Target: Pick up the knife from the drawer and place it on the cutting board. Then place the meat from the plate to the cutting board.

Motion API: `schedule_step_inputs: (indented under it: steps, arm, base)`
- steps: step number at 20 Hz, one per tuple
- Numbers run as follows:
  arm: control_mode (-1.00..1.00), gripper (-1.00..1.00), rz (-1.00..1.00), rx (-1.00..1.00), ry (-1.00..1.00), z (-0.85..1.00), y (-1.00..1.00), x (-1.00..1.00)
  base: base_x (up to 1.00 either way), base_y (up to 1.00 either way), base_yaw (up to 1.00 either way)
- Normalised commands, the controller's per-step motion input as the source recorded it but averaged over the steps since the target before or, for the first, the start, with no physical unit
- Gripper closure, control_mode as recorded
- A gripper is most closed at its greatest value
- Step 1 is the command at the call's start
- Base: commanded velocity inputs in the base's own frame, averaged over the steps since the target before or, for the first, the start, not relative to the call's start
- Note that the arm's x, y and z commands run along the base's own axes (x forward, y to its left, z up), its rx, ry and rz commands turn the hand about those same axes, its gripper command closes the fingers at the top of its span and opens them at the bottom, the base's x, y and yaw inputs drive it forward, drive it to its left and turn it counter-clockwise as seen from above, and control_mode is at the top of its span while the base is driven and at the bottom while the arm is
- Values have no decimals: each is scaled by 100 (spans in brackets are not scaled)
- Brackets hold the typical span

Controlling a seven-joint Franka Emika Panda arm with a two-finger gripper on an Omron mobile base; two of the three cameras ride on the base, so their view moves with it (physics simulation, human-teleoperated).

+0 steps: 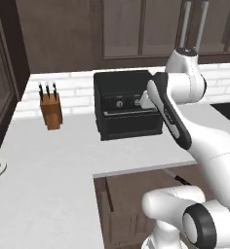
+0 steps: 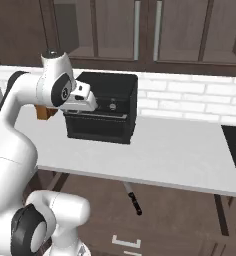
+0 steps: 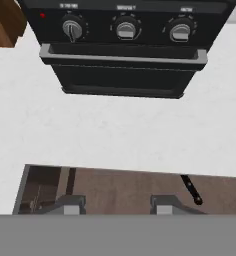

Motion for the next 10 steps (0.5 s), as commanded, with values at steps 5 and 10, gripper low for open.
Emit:
schedule_step_inputs:
  steps: [5,10]
  arm:
    - [100,-100,0,0,-3,0,0,-11]
    - [100,-100,0,0,0,0,0,0]
  base:
    - [-15,-16,0]
    - [-45,-94,-7]
